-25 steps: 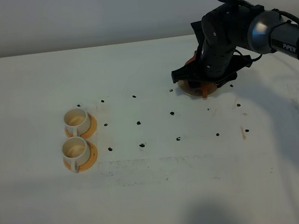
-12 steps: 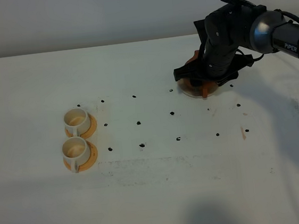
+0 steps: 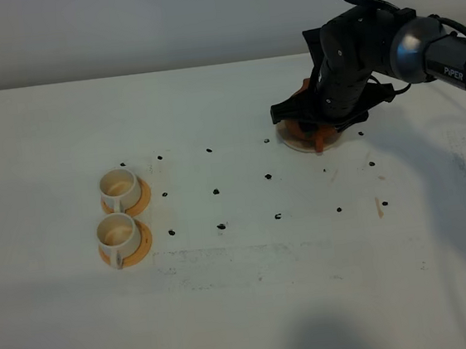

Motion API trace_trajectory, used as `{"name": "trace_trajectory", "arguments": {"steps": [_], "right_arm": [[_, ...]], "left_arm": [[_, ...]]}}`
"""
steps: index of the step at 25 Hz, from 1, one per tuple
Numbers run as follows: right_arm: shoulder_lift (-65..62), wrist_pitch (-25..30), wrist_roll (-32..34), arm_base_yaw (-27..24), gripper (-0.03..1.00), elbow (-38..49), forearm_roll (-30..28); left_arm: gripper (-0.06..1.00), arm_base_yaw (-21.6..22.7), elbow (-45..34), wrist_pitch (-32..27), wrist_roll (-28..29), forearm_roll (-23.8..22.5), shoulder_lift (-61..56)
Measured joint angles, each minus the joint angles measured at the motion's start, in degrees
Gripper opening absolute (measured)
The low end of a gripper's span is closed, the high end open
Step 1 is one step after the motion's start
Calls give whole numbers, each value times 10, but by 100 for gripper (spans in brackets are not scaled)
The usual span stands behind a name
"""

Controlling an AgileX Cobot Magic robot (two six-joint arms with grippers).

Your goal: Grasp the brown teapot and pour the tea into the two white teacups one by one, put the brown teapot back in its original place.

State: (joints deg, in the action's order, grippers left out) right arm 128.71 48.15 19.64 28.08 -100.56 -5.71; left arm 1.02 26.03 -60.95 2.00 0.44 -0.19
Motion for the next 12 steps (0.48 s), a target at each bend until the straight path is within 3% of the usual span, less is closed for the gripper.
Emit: {"name": "trace_trajectory", "arguments": {"steps": [6,12], "right_arm": [[0,6,0,0,31,0,5],[6,10,-5,0,30,-5,9]], "left_arm": [[56,0,0,0,0,0,0],[56,0,0,0,0,0,0]]}}
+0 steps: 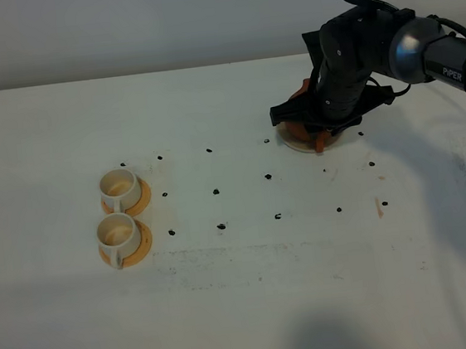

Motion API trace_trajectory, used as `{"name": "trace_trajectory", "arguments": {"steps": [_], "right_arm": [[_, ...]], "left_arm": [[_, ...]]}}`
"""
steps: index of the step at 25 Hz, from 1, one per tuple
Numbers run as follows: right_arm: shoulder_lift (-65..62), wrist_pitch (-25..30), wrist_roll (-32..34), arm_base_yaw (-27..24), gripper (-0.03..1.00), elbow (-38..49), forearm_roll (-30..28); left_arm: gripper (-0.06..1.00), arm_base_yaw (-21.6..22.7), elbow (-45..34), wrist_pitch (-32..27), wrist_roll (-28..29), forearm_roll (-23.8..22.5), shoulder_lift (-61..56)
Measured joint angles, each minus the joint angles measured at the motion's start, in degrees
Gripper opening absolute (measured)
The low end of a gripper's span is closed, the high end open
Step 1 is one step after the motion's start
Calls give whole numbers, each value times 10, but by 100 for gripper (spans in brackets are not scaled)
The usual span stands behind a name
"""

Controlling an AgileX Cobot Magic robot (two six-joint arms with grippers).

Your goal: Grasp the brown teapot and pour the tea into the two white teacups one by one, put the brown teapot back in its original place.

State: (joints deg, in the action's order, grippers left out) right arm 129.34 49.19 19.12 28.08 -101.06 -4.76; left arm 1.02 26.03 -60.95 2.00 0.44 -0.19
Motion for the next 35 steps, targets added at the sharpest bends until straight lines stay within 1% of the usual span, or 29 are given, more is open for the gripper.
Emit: {"name": "trace_trajectory", "arguments": {"steps": [3,7,17,23,27,35], "right_arm": [[2,2,-13,0,26,-2,1],[2,2,-30,0,10,-2,11],[0,0,-45,0,10,-2,14],[-5,-13,-47,-2,10,-1,1],[-13,-35,-51,-4,10,0,-2],[-42,-35,-60,-4,10,0,-10]], "left_arm": [[56,0,0,0,0,0,0],[56,0,0,0,0,0,0],[56,0,0,0,0,0,0],[56,0,0,0,0,0,0],[56,0,0,0,0,0,0],[56,0,0,0,0,0,0]]}}
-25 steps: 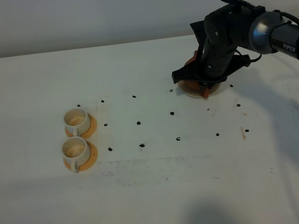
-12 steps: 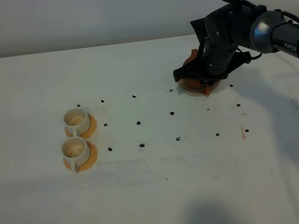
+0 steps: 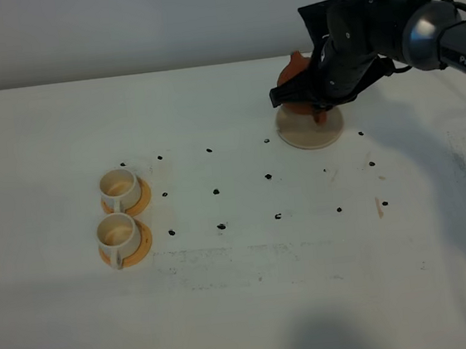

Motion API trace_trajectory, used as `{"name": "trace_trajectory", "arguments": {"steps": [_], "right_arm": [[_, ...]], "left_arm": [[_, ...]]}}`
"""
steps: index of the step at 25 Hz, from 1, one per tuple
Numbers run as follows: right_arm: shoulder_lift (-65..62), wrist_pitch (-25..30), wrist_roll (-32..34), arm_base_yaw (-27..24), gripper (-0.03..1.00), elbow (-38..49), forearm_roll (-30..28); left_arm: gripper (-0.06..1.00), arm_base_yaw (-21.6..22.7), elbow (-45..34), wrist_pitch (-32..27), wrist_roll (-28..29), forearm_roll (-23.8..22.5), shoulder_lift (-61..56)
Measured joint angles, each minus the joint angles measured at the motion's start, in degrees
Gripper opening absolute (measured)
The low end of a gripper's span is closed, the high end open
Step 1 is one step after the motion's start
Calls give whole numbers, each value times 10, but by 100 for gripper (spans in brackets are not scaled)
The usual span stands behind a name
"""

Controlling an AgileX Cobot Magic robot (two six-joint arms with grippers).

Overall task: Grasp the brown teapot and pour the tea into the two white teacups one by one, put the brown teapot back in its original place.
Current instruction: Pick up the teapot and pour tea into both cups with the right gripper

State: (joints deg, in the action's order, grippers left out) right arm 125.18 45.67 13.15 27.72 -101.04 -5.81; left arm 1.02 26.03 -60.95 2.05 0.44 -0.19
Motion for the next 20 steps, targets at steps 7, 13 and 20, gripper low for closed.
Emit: {"name": "trace_trajectory", "arguments": {"steps": [7,13,20], "right_arm": [[-43,9,-32,30,10,0,-16],[-66,28,-66,86,10,0,-16],[-69,49,-100,155,10,0,-15]], "left_arm": [[56,0,0,0,0,0,0],[56,0,0,0,0,0,0],[56,0,0,0,0,0,0]]}}
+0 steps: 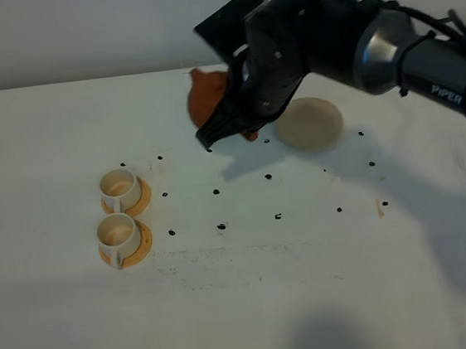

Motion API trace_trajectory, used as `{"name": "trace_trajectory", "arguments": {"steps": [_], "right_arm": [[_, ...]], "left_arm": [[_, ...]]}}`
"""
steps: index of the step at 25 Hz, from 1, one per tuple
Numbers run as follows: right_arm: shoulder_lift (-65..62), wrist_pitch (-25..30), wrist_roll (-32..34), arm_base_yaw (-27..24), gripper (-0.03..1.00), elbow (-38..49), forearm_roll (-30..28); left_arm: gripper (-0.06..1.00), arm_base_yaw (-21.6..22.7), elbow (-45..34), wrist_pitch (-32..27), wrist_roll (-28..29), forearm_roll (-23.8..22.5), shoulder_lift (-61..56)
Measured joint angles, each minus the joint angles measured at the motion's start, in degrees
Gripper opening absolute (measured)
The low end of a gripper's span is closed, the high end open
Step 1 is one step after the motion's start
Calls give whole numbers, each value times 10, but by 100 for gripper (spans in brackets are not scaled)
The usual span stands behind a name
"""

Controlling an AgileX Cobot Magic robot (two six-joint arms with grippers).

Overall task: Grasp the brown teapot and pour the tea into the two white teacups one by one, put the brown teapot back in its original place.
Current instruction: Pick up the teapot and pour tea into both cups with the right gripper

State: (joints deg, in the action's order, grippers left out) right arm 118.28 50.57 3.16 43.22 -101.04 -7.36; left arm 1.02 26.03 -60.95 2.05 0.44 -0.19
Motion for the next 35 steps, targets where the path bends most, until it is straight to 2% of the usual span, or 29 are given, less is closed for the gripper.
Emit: {"name": "trace_trajectory", "arguments": {"steps": [12,20,29,32,35], "right_arm": [[-4,59,-43,87,10,2,14],[-71,12,-44,110,10,62,20],[-121,-65,-41,113,10,178,19],[-124,-81,-40,117,10,199,10],[-124,-89,-39,125,10,208,-24]], "left_arm": [[56,0,0,0,0,0,0],[56,0,0,0,0,0,0],[56,0,0,0,0,0,0],[56,0,0,0,0,0,0],[56,0,0,0,0,0,0]]}}
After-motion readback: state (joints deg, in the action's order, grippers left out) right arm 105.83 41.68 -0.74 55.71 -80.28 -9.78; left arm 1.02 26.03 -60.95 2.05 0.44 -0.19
